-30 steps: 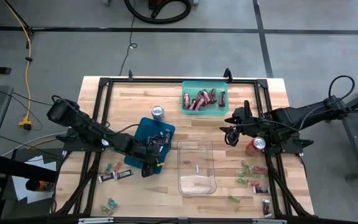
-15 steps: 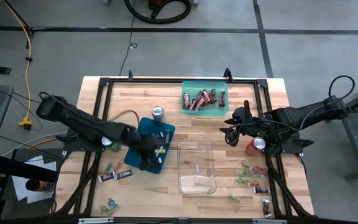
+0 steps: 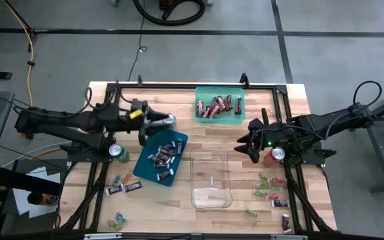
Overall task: Sort candy
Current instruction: Put the chocolate bar into the blue bin
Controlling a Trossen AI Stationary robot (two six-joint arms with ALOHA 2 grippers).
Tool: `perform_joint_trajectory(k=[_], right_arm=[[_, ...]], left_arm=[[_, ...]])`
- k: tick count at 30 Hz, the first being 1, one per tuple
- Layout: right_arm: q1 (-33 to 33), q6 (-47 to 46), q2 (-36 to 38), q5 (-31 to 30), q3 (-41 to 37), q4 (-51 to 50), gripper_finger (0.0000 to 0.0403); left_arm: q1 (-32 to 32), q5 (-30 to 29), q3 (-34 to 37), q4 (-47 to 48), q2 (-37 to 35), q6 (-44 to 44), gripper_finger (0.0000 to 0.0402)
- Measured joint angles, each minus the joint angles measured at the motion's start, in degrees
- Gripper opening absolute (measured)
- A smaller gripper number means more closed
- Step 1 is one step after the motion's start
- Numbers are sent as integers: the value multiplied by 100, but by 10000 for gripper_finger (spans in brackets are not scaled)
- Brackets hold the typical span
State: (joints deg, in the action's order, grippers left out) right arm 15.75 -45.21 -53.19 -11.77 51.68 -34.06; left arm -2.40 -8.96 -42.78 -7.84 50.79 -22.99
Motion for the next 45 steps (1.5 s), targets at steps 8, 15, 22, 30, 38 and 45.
perform_joint_trajectory(k=[8,15,22,30,38,45], right_arm=[[368,-1630,-153,2340,0,44,224],[2000,-3739,-984,2892,1,29,224],[3065,-5732,-2481,4002,1,-139,224],[3614,-6140,-3929,5141,0,-73,224],[3830,-5972,-4763,5683,0,188,224],[3832,-5888,-5198,5573,0,480,224]], left_arm=[[209,-21,4,-30,44,-89,200],[209,-61,4,-43,136,-91,200],[209,-63,4,-45,144,-71,200],[209,-63,4,-45,144,108,200],[209,-63,4,-15,144,75,200],[206,-63,4,-9,144,51,200]])
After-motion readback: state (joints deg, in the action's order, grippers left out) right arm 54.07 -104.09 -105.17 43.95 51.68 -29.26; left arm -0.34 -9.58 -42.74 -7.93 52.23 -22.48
